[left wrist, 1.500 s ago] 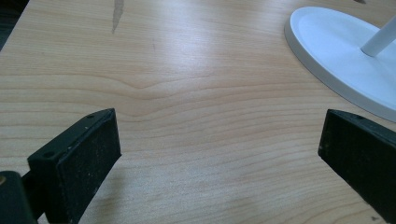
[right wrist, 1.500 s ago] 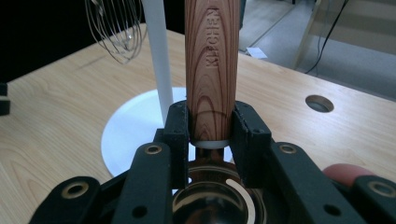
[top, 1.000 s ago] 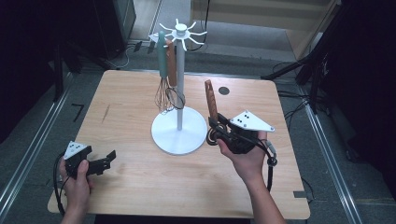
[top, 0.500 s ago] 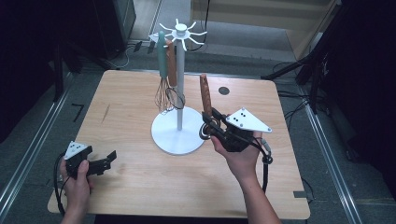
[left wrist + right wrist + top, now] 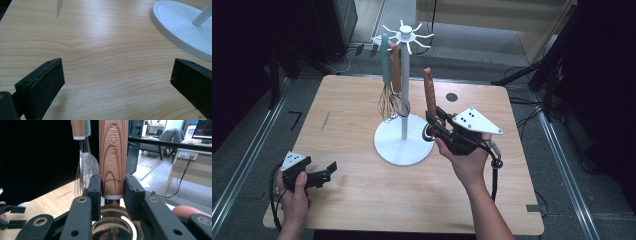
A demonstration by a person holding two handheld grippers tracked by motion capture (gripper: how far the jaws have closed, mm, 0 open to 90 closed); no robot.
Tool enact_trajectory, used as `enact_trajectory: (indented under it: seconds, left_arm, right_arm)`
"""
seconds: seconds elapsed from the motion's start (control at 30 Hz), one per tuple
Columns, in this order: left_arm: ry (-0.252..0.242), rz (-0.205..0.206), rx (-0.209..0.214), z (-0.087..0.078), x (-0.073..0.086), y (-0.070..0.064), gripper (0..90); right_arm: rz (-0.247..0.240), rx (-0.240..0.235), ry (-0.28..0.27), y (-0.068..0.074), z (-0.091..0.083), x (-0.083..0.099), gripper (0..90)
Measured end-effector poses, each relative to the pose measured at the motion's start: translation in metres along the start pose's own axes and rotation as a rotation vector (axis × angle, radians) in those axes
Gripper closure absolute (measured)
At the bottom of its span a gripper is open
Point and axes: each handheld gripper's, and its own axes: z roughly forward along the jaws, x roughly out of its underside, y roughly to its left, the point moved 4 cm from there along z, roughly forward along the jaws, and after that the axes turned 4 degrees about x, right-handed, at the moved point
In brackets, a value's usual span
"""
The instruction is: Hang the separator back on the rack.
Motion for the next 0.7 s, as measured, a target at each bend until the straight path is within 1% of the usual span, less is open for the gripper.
enact_trajectory:
  seconds: [0.1,0.17,0.27,0.47,0.53,0.6,0.7]
  left_arm:
    - [-0.004,0.0,0.001,0.0,0.0,0.0,0.0]
    - [-0.004,0.0,0.001,0.0,0.0,0.0,0.0]
    - [-0.005,0.002,0.001,0.0,0.0,0.0,0.0]
    - [-0.005,0.002,0.002,0.001,0.0,0.0,0.0]
    - [-0.007,0.002,0.001,0.001,0.0,-0.001,0.0]
    - [-0.005,0.004,0.001,0.001,0.0,-0.001,0.0]
    - [-0.001,0.009,0.0,0.001,0.001,-0.001,0.0]
  right_arm:
    - [-0.002,0.015,-0.015,-0.002,0.002,-0.005,71.2]
    - [-0.001,0.016,-0.02,-0.003,0.002,-0.006,71.2]
    - [0.001,0.017,-0.034,-0.005,0.004,-0.011,71.2]
    - [0.001,0.022,-0.044,-0.007,0.005,-0.015,71.2]
    - [0.011,0.019,-0.047,-0.008,0.006,-0.017,71.2]
    - [0.004,0.017,-0.056,-0.009,0.006,-0.02,71.2]
    - [0.008,0.013,-0.064,-0.01,0.006,-0.023,71.2]
